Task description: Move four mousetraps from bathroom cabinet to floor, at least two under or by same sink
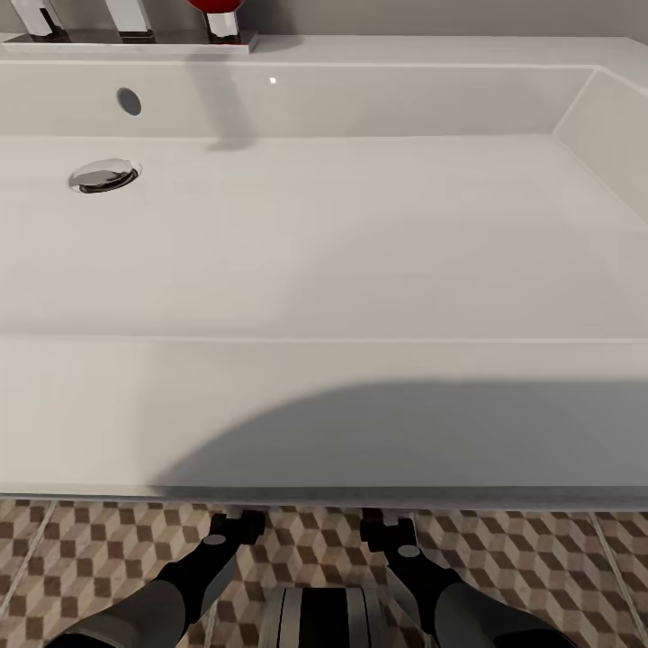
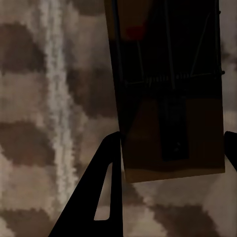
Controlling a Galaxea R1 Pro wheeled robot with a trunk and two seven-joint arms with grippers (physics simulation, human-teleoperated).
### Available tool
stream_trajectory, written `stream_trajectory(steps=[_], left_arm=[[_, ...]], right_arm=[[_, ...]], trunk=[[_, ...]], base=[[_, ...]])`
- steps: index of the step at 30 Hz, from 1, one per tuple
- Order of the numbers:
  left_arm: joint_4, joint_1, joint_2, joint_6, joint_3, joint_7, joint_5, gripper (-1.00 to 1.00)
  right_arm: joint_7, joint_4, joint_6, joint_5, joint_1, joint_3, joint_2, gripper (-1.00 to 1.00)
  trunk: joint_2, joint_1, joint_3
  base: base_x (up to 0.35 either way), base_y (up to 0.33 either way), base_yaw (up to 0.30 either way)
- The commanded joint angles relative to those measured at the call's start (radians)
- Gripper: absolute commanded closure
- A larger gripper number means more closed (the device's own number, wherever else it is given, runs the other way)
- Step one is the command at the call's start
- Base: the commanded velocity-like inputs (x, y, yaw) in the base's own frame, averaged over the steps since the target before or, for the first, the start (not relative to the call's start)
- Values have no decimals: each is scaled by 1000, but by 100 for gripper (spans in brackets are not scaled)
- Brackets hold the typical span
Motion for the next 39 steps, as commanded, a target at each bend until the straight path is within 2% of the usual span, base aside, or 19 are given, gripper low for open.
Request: stream_trajectory(steps=[1,12,13,39], left_arm=[[1,-1,0,-4,-9,8,9,100],[1,-1,0,-4,-9,8,9,100],[1,-1,0,-4,-9,8,9,100],[1,-1,0,-4,-9,8,9,100]], right_arm=[[-7,1,-1,7,-1,4,0,100],[-7,1,-2,6,-1,4,0,100],[-7,1,-2,5,-1,4,0,-100],[-1,1,-2,5,-1,4,0,-100]], trunk=[[0,0,-1],[0,0,-1],[0,0,-1],[0,0,-1]], base=[[0,0,0],[0,0,0],[0,0,0],[0,0,0]])
